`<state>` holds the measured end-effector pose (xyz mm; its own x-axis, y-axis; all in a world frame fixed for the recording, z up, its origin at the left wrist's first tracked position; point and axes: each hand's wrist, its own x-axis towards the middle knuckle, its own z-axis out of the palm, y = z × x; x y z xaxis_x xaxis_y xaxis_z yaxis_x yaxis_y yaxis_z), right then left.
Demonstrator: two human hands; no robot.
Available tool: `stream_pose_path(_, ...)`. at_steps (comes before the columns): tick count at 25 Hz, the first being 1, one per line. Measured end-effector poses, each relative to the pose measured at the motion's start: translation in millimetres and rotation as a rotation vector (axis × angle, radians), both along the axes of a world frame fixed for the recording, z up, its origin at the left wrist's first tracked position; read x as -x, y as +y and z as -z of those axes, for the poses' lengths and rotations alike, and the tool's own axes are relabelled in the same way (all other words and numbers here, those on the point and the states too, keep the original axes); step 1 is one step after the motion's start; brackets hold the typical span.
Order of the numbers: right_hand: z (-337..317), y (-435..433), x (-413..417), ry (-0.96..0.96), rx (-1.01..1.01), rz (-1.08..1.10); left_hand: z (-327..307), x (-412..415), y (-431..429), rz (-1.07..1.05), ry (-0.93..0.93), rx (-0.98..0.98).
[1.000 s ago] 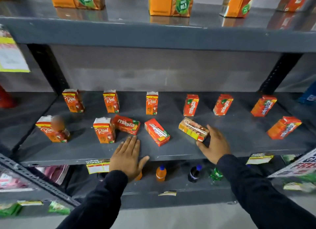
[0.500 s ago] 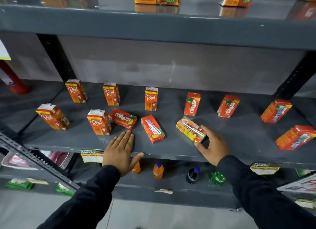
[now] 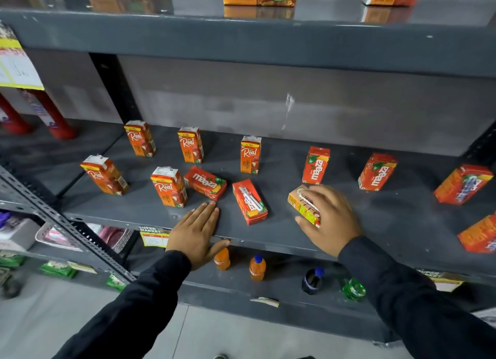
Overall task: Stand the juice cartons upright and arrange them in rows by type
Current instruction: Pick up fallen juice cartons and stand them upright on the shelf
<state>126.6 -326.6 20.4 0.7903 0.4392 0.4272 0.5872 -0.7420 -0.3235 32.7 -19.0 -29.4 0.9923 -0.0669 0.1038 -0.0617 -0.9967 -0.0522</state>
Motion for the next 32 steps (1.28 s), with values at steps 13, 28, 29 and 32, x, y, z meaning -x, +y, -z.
stream_pose_path(13, 20.0, 102.6, 15.2, 0.320, 0.166, 0.055, 5.0, -0.8, 5.9, 0.029, -0.041, 0.068)
stream_pose_path(28, -9.0, 62.4, 15.5, 0.610, -0.913, 0.114, 3.0, 2.0, 0.0, 0.014, -0.082, 0.077)
stream_pose_path(29, -10.5, 57.9, 14.5, 0.596, -0.890, 0.098, 2.7, 1.9, -0.4, 0.013, -0.079, 0.076)
stream_pose_path(32, -15.7, 46.0, 11.6, 0.582, -0.772, 0.057, 2.6, 2.1, 0.0, 0.005, -0.072, 0.076)
